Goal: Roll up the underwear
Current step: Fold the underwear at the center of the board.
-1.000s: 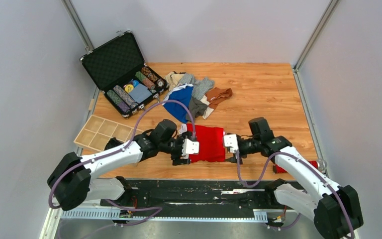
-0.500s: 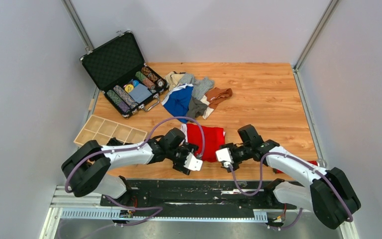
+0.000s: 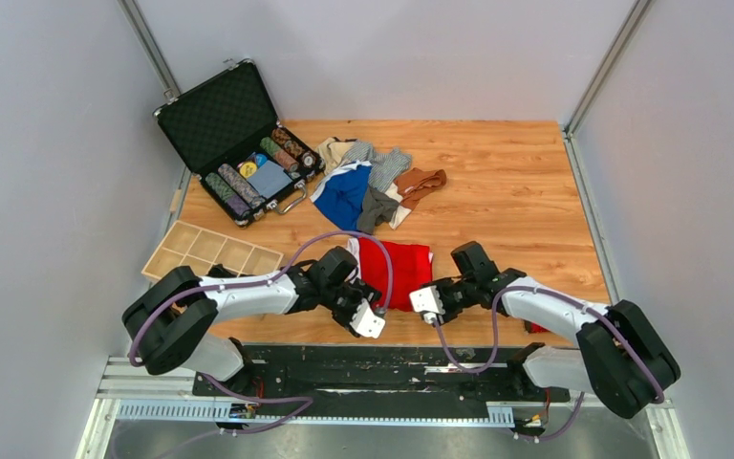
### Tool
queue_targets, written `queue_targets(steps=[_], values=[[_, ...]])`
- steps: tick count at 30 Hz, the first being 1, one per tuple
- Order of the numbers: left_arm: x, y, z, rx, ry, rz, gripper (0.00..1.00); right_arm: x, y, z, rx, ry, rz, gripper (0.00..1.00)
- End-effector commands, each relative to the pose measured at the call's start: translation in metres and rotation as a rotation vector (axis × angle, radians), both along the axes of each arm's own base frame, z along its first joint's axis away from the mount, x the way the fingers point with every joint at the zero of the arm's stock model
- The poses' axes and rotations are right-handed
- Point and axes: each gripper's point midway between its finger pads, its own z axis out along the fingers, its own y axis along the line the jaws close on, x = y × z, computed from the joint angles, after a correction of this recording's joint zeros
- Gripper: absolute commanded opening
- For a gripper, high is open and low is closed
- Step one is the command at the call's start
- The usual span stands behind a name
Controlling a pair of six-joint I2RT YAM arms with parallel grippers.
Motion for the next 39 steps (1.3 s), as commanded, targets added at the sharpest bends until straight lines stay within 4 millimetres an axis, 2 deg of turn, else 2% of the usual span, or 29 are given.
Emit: queue_targets(steps=[1, 6, 10, 12, 13, 14, 16, 20, 23, 25, 26, 27, 28, 29, 30, 31, 32, 33, 34, 35, 36, 37, 38, 39], values=[[-0.016, 0.014, -0.012, 0.062, -0.002, -0.099, 0.66, 0.005, -0.015, -0.020, -0.104, -0.028, -0.005, 0.43], [-0.015, 0.013, -0.013, 0.054, -0.024, -0.111, 0.62, 0.002, -0.020, -0.030, -0.139, 0.001, -0.011, 0.33], [-0.017, 0.016, -0.022, 0.087, -0.055, -0.157, 0.54, -0.001, -0.027, -0.043, -0.177, 0.018, -0.021, 0.26], [-0.015, 0.021, -0.028, 0.118, -0.071, -0.159, 0.45, -0.003, -0.030, -0.046, -0.188, 0.027, -0.034, 0.19], [-0.014, 0.023, -0.031, 0.133, -0.085, -0.171, 0.37, -0.003, -0.030, -0.045, -0.187, 0.030, -0.041, 0.16], [-0.014, 0.022, -0.031, 0.137, -0.094, -0.175, 0.28, -0.003, -0.029, -0.043, -0.180, 0.032, -0.044, 0.15], [-0.011, 0.023, -0.032, 0.152, -0.118, -0.175, 0.18, -0.005, -0.027, -0.036, -0.158, 0.035, -0.050, 0.14], [0.002, 0.023, -0.031, 0.176, -0.181, -0.155, 0.02, -0.014, -0.025, -0.022, -0.126, 0.049, -0.037, 0.12], [0.009, 0.024, -0.023, 0.204, -0.182, -0.108, 0.00, -0.021, -0.027, -0.012, -0.130, 0.086, -0.037, 0.10], [0.009, 0.025, -0.012, 0.217, -0.144, -0.075, 0.00, -0.025, -0.023, 0.004, -0.118, 0.141, -0.048, 0.09], [0.001, 0.034, -0.013, 0.251, -0.088, -0.061, 0.00, -0.027, -0.020, 0.015, -0.107, 0.175, -0.053, 0.09], [0.000, 0.027, 0.000, 0.216, -0.066, -0.064, 0.00, -0.029, -0.015, 0.026, -0.091, 0.211, -0.060, 0.09], [-0.006, 0.033, 0.003, 0.230, -0.015, -0.048, 0.00, -0.031, -0.012, 0.035, -0.079, 0.248, -0.075, 0.09], [-0.007, 0.027, 0.013, 0.200, 0.009, -0.046, 0.00, -0.032, -0.009, 0.044, -0.071, 0.284, -0.085, 0.09], [-0.012, 0.033, 0.015, 0.219, 0.061, -0.021, 0.00, -0.034, -0.008, 0.049, -0.072, 0.319, -0.095, 0.08], [-0.014, 0.027, 0.024, 0.194, 0.098, -0.027, 0.00, -0.036, -0.007, 0.055, -0.074, 0.355, -0.112, 0.07], [-0.018, 0.034, 0.023, 0.219, 0.160, -0.008, 0.00, -0.038, -0.006, 0.058, -0.077, 0.381, -0.126, 0.06], [-0.014, 0.030, 0.031, 0.191, 0.197, 0.005, 0.00, -0.042, -0.007, 0.059, -0.084, 0.413, -0.134, 0.06], [-0.023, 0.034, 0.029, 0.212, 0.272, 0.004, 0.00, -0.046, -0.007, 0.060, -0.090, 0.449, -0.143, 0.05], [-0.017, 0.031, 0.037, 0.196, 0.290, 0.018, 0.00, -0.050, -0.007, 0.060, -0.096, 0.485, -0.153, 0.04], [-0.025, 0.035, 0.036, 0.214, 0.363, 0.014, 0.00, -0.055, -0.008, 0.060, -0.103, 0.521, -0.162, 0.04], [-0.019, 0.033, 0.043, 0.200, 0.379, 0.022, 0.00, -0.058, -0.008, 0.061, -0.102, 0.550, -0.170, 0.03], [-0.026, 0.035, 0.042, 0.216, 0.433, 0.015, 0.00, -0.062, -0.008, 0.062, -0.096, 0.569, -0.172, 0.03], [-0.022, 0.032, 0.048, 0.206, 0.436, 0.010, 0.00, -0.065, -0.009, 0.061, -0.092, 0.578, -0.171, 0.03]])
